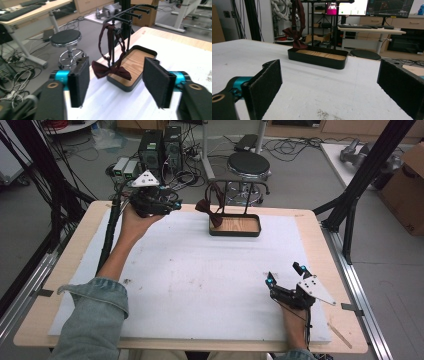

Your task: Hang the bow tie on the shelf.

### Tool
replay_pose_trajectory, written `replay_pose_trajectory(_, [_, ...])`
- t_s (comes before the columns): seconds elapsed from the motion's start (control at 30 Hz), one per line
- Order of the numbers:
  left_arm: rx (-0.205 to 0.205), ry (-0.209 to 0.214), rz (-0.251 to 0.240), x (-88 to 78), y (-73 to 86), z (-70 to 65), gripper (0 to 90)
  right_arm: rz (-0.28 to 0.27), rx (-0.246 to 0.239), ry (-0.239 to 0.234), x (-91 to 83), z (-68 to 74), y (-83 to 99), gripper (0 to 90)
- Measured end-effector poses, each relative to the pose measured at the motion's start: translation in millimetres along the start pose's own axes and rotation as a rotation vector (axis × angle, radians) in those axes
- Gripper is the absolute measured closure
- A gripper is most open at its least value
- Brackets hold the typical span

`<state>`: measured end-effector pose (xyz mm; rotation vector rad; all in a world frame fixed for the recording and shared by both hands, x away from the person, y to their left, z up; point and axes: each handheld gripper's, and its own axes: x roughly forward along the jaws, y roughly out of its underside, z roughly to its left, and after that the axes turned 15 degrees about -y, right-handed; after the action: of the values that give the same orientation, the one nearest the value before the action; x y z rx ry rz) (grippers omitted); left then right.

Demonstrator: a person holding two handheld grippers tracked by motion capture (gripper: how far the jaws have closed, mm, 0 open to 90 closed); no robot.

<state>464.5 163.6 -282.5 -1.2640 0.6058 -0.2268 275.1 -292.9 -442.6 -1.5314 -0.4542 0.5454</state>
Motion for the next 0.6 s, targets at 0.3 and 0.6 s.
replay_pose_trajectory(0.3, [0.003, -0.018, -0.029, -45.9, 16.0, 3.7, 21.8, 0.004, -0.014, 0.004, 1.0, 0.0, -0.2, 5.0])
replay_pose_trajectory(0.6, [0.018, -0.046, -0.03, -89.2, 45.0, 6.5, 17.8, 0.009, -0.009, 0.002, 1.0, 0.5, -0.1, 5.0])
